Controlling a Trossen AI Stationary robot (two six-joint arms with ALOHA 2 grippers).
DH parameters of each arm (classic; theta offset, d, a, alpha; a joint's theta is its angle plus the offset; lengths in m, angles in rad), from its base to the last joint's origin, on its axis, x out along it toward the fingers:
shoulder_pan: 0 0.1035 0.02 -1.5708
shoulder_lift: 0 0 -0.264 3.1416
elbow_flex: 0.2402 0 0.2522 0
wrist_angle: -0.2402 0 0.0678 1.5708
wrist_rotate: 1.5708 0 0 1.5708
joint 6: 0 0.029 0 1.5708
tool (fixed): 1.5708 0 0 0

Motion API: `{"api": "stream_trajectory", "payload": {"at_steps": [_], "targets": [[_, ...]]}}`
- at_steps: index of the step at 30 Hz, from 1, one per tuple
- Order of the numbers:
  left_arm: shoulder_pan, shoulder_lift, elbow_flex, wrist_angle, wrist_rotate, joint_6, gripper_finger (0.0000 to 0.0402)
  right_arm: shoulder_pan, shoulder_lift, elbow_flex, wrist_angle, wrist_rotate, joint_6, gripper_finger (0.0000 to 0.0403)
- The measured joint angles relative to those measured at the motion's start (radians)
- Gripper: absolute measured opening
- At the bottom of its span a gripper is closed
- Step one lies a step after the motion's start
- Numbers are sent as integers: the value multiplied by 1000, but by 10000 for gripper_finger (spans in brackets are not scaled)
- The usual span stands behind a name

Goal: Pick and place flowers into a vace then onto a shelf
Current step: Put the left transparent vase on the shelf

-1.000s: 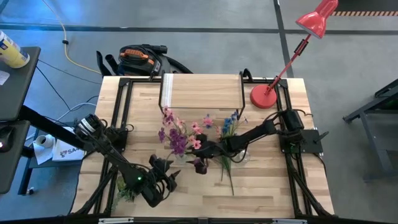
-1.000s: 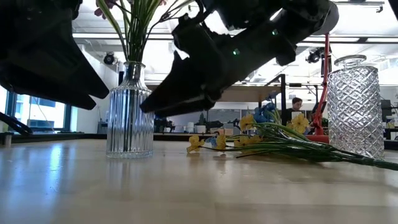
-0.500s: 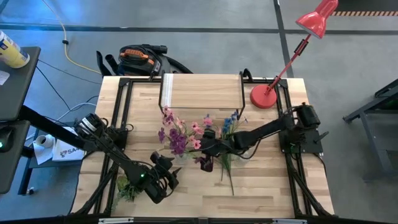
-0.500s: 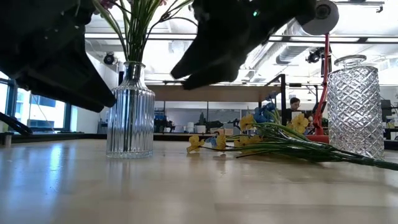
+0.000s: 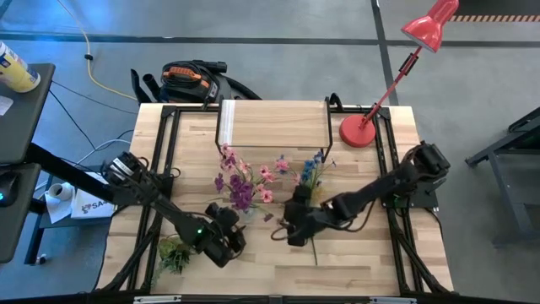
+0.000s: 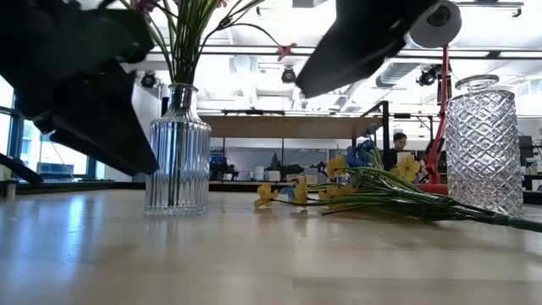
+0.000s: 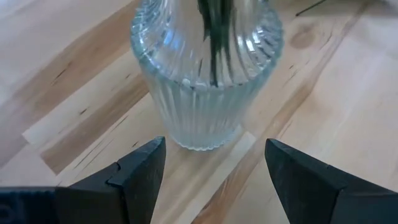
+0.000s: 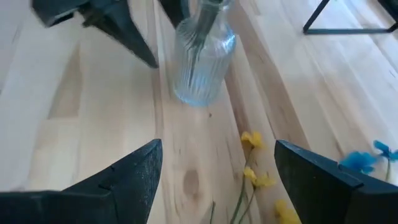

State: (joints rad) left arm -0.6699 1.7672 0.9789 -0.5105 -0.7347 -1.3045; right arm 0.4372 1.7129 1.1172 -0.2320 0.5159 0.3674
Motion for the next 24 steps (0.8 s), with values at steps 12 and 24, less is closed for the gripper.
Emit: {"api": "stream_trajectory", "payload": {"at_steps": [12,24], "targets": [[53,0,99,-42,77,-34,310,13,-13,0,-86,14,-38,300],[42,0,145,-95,-86,-38,310,-13,-14,0,-52,-54,-79,301]]}}
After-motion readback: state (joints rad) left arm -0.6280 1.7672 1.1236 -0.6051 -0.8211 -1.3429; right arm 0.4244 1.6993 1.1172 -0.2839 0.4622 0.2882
